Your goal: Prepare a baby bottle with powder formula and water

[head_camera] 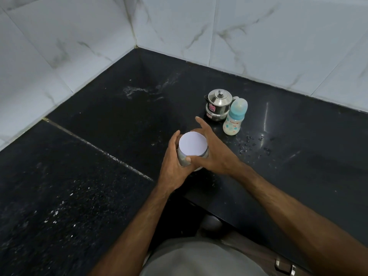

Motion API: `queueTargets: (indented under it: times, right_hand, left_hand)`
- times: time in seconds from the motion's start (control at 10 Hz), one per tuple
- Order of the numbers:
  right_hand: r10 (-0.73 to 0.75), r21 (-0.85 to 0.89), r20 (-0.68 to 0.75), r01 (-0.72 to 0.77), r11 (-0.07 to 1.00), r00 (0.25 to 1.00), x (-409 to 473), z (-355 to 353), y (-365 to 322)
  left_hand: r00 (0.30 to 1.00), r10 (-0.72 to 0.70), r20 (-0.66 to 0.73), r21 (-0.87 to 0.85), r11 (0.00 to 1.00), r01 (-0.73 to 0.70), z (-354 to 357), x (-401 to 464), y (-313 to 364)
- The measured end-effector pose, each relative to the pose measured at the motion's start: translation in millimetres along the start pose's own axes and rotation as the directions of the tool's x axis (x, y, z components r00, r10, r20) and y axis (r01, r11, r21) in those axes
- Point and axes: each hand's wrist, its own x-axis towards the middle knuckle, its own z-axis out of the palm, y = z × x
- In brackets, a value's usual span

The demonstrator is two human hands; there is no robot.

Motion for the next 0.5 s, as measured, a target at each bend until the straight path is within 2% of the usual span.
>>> queueTargets:
  times: [0.3, 0.5]
  right_hand:
    - [-0.026, 0.033, -0.056, 0.028, 0.999, 0.998, -3.8, 10.4, 4.7]
    - [-0.104, 0.017, -0.034, 0.105, 0.994, 0.994, -9.6, -0.2, -5.8]
  left_hand:
    - [1.000, -0.015, 0.003, -0.003, 1.000, 0.015, 0.3, 2.5, -6.2]
    - [0.998, 0.049, 0.039, 0.017, 0.999, -0.049, -7.3, 2.6, -10.0]
